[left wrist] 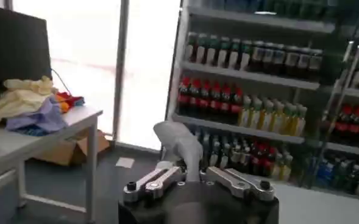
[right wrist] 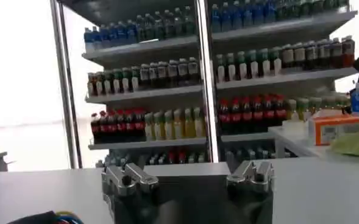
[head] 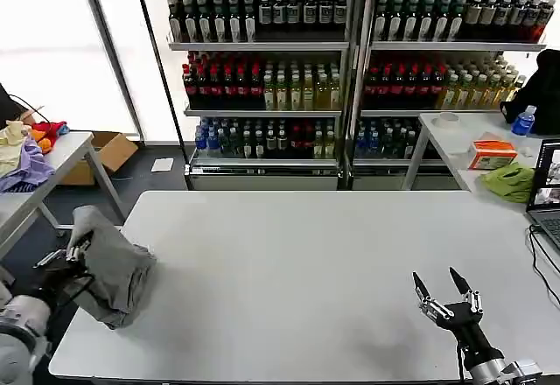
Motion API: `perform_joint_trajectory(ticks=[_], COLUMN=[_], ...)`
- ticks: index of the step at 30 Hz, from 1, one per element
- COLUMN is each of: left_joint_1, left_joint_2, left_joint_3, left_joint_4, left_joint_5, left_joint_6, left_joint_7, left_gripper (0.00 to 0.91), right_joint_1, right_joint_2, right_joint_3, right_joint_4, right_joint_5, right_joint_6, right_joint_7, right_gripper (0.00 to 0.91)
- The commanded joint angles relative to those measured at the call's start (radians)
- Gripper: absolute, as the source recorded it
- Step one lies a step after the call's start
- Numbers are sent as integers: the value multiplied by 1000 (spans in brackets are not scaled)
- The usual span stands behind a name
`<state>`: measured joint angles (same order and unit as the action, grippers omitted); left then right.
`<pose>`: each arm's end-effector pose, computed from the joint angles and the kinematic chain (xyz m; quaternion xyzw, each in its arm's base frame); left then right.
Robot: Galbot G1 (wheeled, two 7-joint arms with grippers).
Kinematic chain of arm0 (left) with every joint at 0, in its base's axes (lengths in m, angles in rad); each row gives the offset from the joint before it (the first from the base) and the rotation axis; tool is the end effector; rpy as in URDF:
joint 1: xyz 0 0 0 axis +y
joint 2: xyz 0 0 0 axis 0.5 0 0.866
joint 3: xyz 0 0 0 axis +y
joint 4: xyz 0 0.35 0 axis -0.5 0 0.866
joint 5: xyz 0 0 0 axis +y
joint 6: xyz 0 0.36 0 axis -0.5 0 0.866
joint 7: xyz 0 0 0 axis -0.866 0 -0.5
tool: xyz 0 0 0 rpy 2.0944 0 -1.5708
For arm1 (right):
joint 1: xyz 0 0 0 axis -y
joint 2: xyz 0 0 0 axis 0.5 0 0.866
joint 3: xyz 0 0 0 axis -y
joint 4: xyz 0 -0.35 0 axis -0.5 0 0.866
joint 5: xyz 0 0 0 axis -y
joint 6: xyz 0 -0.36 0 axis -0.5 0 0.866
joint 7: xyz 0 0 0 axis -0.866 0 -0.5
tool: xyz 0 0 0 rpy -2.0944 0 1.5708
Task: Fold and organize the clothes.
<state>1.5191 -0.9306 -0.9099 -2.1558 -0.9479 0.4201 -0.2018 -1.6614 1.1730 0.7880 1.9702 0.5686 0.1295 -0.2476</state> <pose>0.2232 0.1810 -0.1742 0.0292 -0.9896 0.0799 0.1156 0.1694 -0.1613 -0.3153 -0.0815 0.9957 0.0449 0.0000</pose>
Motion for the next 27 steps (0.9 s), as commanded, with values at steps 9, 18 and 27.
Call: perform_joint_trajectory(ticks=[9, 18, 27], left_joint_1=[-481, -576, -472], left_joint_2=[-295, -389, -261], left_joint_3=[1110, 1106, 850], left_joint_4=[231, 277, 20], left_joint_5=[62, -37, -101], left_joint_6=[-53, 9, -2], left_joint_7=[-285, -302, -207], left_gripper=[10, 907, 907], right_joint_1=[-31, -42, 90], right_joint_2=[47, 45, 9], right_joint_3=[23, -102, -284], right_joint_4=[45, 100, 102], right_joint_5=[-15, -71, -6], right_joint_6=[0, -140, -340], right_joint_7=[2, 63, 163], right_gripper=[907, 907, 907])
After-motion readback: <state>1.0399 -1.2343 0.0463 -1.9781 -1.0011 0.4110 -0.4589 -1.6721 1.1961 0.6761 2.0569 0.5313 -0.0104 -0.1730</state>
